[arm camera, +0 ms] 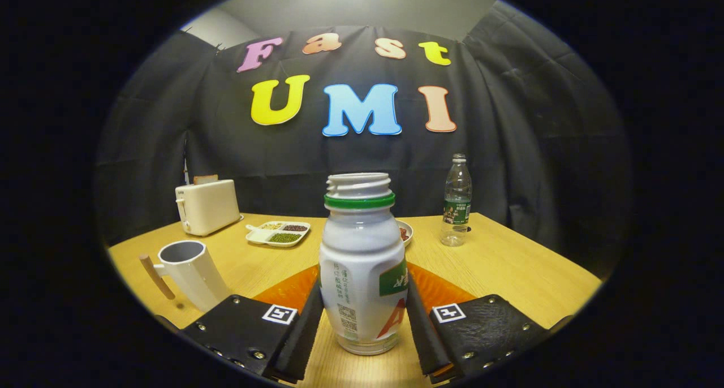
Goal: Take the bottle from table, then pour the juice into the cup, finally place the bottle on the coaster
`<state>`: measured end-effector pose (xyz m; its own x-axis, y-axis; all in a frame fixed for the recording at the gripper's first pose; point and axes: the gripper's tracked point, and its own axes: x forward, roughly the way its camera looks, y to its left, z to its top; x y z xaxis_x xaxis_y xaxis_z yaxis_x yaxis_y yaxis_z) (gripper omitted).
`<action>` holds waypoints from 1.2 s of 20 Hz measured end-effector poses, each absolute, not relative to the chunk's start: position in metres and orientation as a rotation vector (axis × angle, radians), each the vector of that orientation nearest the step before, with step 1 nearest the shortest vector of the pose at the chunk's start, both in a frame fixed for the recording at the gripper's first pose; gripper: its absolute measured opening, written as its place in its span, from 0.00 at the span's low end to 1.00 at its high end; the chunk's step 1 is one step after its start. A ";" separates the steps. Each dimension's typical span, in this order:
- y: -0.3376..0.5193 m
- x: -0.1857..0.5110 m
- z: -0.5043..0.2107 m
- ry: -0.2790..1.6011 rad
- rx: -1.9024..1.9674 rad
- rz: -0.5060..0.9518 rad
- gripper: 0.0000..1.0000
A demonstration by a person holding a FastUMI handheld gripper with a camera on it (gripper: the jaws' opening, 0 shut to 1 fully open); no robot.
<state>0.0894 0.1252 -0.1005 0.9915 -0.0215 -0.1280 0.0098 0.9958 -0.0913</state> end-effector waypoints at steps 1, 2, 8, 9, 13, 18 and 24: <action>0.128 0.089 -0.098 0.130 -0.133 -0.011 0.73; 0.132 0.089 -0.097 0.130 -0.166 0.001 0.72; 0.166 0.091 -0.091 0.139 -0.327 0.097 0.73; 0.171 0.092 -0.089 0.143 -0.358 0.110 0.72; 0.181 0.093 -0.087 0.143 -0.511 0.131 0.72; 0.182 0.094 -0.084 0.146 -0.604 0.139 0.72; 0.184 0.100 -0.083 0.156 -0.727 0.146 0.73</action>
<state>0.1004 0.1836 -0.0835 0.9782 0.0782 -0.1925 -0.1866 0.7380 -0.6485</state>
